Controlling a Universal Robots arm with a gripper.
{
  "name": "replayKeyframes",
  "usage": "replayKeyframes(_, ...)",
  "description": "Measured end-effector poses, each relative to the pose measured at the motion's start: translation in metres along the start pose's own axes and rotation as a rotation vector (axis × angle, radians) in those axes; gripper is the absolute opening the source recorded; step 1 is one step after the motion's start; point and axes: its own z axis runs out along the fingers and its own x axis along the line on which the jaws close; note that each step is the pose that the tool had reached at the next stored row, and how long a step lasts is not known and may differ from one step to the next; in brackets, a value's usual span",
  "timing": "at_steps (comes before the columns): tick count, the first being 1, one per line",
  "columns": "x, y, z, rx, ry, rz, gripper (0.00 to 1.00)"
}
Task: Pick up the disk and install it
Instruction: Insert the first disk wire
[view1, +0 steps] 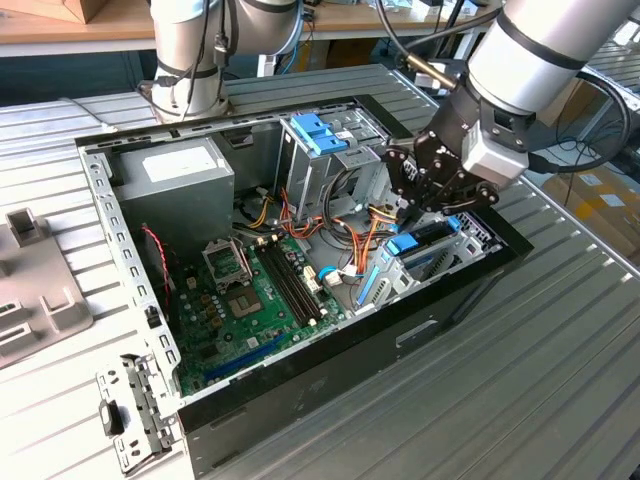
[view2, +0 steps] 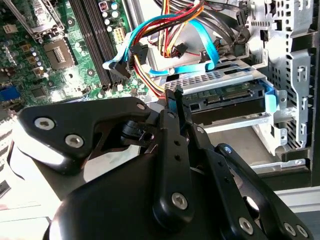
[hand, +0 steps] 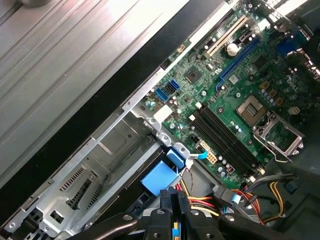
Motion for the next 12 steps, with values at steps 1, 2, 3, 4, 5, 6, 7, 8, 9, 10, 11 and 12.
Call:
replayKeyframes(1, -0.0009, 0.0010, 0.0004, 0.0000, 0.0000, 0.000, 0.16)
replayKeyframes(2, -0.0018, 0.0019, 0.0007, 0.0000, 0.0000, 0.000, 0.16)
replayKeyframes(3, -0.0022, 0.0024, 0.0009, 0.0000, 0.0000, 0.000, 0.16)
replayKeyframes(4, -0.0029, 0.0031, 0.0010, 0.0000, 0.0000, 0.000, 0.16)
replayKeyframes(5, -0.0034, 0.0037, 0.0013, 0.0000, 0.0000, 0.000, 0.16)
replayKeyframes(6, -0.0040, 0.0043, 0.0014, -0.0001, 0.0000, 0.000, 0.16)
replayKeyframes(7, -0.0046, 0.0050, 0.0017, 0.0000, 0.0000, 0.000, 0.16)
replayKeyframes(8, -0.0051, 0.0056, 0.0018, 0.0000, 0.0000, 0.000, 0.16)
replayKeyframes(9, -0.0056, 0.0061, 0.0020, 0.0000, 0.0000, 0.000, 0.16)
replayKeyframes(10, -0.0061, 0.0066, 0.0022, 0.0000, 0.0000, 0.000, 0.16)
replayKeyframes(11, -0.0071, 0.0076, 0.0026, 0.0000, 0.0000, 0.000, 0.16)
replayKeyframes(12, -0.0079, 0.0086, 0.0030, 0.0000, 0.0000, 0.000, 0.16)
